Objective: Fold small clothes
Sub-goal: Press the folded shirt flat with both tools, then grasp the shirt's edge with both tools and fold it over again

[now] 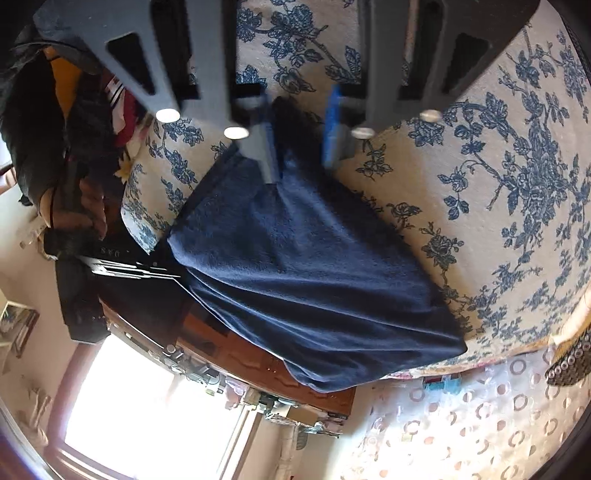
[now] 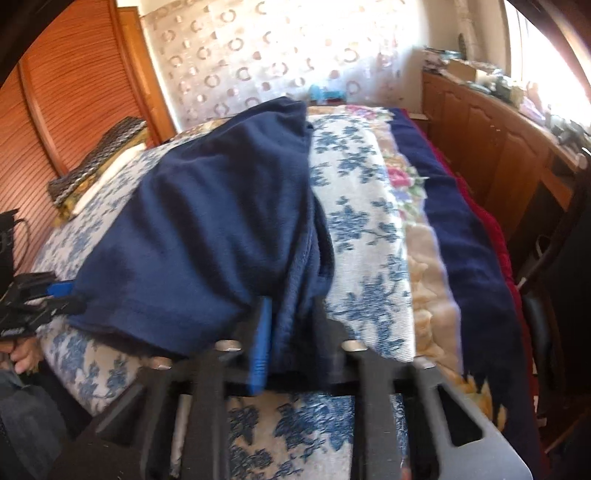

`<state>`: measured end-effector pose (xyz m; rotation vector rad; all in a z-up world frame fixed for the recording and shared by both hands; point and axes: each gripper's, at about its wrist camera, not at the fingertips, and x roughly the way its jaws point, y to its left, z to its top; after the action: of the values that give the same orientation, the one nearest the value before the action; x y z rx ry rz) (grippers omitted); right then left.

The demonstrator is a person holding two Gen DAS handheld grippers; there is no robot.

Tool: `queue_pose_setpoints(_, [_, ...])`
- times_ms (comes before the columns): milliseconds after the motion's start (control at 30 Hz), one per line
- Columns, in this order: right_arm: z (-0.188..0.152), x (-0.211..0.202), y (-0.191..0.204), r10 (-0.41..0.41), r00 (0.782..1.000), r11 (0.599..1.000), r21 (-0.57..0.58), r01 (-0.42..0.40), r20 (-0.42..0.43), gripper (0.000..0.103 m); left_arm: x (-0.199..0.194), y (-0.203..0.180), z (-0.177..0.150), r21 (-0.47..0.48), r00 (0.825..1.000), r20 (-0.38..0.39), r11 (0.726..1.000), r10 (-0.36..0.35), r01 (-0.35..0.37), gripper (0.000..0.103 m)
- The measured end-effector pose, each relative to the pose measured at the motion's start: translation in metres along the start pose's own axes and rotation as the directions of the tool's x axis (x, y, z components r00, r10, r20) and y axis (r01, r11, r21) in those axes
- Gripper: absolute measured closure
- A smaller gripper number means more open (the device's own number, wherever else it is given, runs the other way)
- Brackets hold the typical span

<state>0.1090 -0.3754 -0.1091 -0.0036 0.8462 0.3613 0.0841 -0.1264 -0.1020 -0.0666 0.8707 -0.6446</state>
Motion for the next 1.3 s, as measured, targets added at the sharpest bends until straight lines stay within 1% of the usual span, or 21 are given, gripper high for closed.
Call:
queue_pose_setpoints(67, [0.001, -0.002, 0.003, -0.007, 1.000, 1.000, -0.016, 0.007, 0.004, 0.095, -0.005, -0.001, 0.001, 0.012, 1.000, 0.016, 1.000, -0.004, 0.004, 0.095])
queue_pose_setpoints(133, [0.003, -0.009, 0.006, 0.003, 1.000, 1.000, -0.014, -0.003, 0.027, 0.095, -0.018, -0.003, 0.003, 0.016, 0.998, 0.056, 1.000, -0.013, 0.012, 0.096])
queue_pose_setpoints(167, [0.005, -0.016, 0.008, 0.013, 0.999, 1.000, -0.010, -0.012, 0.049, 0.096, -0.027, -0.005, 0.006, 0.021, 0.996, 0.087, 1.000, -0.011, 0.009, 0.096])
queue_pose_setpoints(300, [0.011, -0.044, 0.018, 0.055, 0.991, 0.998, -0.015, -0.054, 0.120, 0.096, -0.055, -0.009, 0.013, 0.035, 0.988, 0.153, 0.999, 0.000, -0.006, 0.096])
queue_pose_setpoints(400, [0.013, -0.063, 0.031, 0.098, 0.984, 0.995, -0.038, -0.094, 0.145, 0.096, -0.078, -0.006, 0.014, 0.015, 0.981, 0.193, 1.000, -0.020, 0.018, 0.096])
queue_pose_setpoints(500, [0.016, -0.075, 0.040, 0.136, 0.977, 0.990, -0.049, -0.130, 0.163, 0.096, -0.095, -0.001, 0.017, 0.006, 0.975, 0.220, 1.000, -0.019, 0.018, 0.096])
queue_pose_setpoints(633, [0.032, -0.079, 0.048, 0.144, 0.971, 0.989, -0.064, -0.134, 0.192, 0.096, -0.095, 0.014, 0.035, -0.010, 0.972, 0.236, 1.000, -0.007, 0.010, 0.096])
queue_pose_setpoints(700, [0.053, -0.074, 0.049, 0.149, 0.965, 0.988, -0.066, -0.138, 0.214, 0.096, -0.089, 0.024, 0.051, -0.018, 0.971, 0.240, 1.000, 0.007, -0.002, 0.096])
queue_pose_setpoints(767, [0.073, -0.065, 0.049, 0.142, 0.963, 0.989, -0.075, -0.128, 0.231, 0.096, -0.079, 0.038, 0.067, -0.036, 0.970, 0.240, 0.999, 0.036, -0.028, 0.096])
queue_pose_setpoints(833, [0.096, -0.052, 0.048, 0.138, 0.960, 0.990, -0.073, -0.123, 0.242, 0.096, -0.068, 0.053, 0.084, -0.058, 0.970, 0.235, 0.997, 0.059, -0.046, 0.096])
queue_pose_setpoints(933, [0.129, -0.021, 0.041, 0.113, 0.964, 0.993, -0.060, -0.101, 0.243, 0.096, -0.052, 0.074, 0.105, -0.085, 0.972, 0.220, 0.994, 0.088, -0.071, 0.095])
queue_pose_setpoints(1000, [0.142, -0.003, 0.035, 0.105, 0.968, 0.994, -0.048, -0.096, 0.229, 0.096, -0.042, 0.085, 0.116, -0.101, 0.974, 0.205, 0.992, 0.099, -0.080, 0.095])
queue_pose_setpoints(1133, [0.157, 0.025, 0.027, 0.093, 0.976, 0.995, -0.044, -0.086, 0.198, 0.096, -0.024, 0.100, 0.130, -0.110, 0.976, 0.183, 0.989, 0.120, -0.101, 0.093])
queue_pose_setpoints(1300, [0.168, 0.058, 0.014, 0.081, 0.984, 0.996, -0.039, -0.076, 0.158, 0.095, -0.006, 0.112, 0.139, -0.087, 0.978, 0.150, 0.988, 0.142, -0.130, 0.087])
